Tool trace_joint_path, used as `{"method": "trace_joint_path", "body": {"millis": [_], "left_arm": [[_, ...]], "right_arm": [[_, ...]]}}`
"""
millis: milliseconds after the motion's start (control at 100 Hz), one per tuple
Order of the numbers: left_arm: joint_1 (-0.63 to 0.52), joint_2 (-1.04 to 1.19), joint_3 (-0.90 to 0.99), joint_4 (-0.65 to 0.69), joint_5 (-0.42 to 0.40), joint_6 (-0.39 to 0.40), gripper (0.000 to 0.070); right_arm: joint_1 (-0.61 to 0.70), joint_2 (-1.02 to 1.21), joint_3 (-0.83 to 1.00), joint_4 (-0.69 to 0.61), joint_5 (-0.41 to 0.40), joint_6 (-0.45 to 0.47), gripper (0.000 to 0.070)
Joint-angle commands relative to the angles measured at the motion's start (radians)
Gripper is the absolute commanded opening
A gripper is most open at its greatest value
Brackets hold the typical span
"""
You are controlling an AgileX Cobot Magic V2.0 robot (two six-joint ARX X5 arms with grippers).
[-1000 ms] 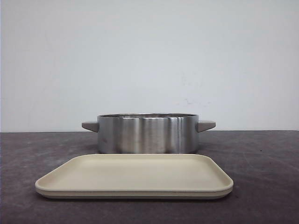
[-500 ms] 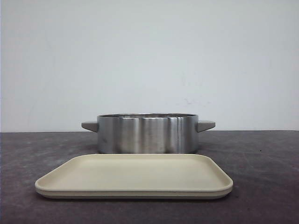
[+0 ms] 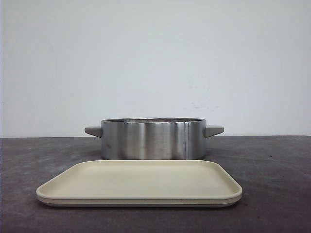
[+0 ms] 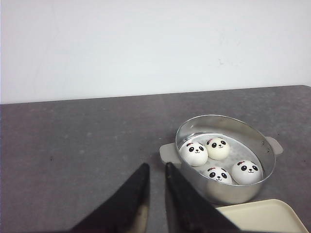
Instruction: Steam buns
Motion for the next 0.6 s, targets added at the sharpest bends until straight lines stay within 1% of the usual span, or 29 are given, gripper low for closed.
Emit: {"method": "trace_joint_path", "body": {"millis": [0,210,270,330,450,520,590], "left_arm": [[-0.002,0.004,0.015,0.013,0.0,0.016,0.0026],[-0.002,0.004,0.015,0.013,0.0,0.017,0.0026],[-0.002,0.004,0.015,0.011,-0.003,0.04,0.0026],[0.002,-0.004,0.015,0.011,-0.002,0.045,0.0026],[0.034,-0.039,0.013,0.013,-0.002,0.04,0.0026],[0.056,-0.073,-0.01,0.036,0.003,0.025,0.0026],[0.077,-0.119,-0.068,0.092,0.003,0.023,0.0026]], "right_arm": [[0.002,0.0,-0.002,0.011,0.001,0.011,0.0007],[0.002,0.0,-0.002,0.011,0.001,0.011,0.0007],[0.002,0.0,-0.002,0.011,0.001,0.011,0.0007],[0.002,0.0,-0.002,0.011,0.001,0.011,0.0007],[0.002,0.0,-0.002,0.011,0.001,0.011,0.0007],[0.002,0.0,-0.002,0.011,0.001,0.011,0.0007],[0.002,0.0,-0.002,0.011,0.001,0.011,0.0007]]}}
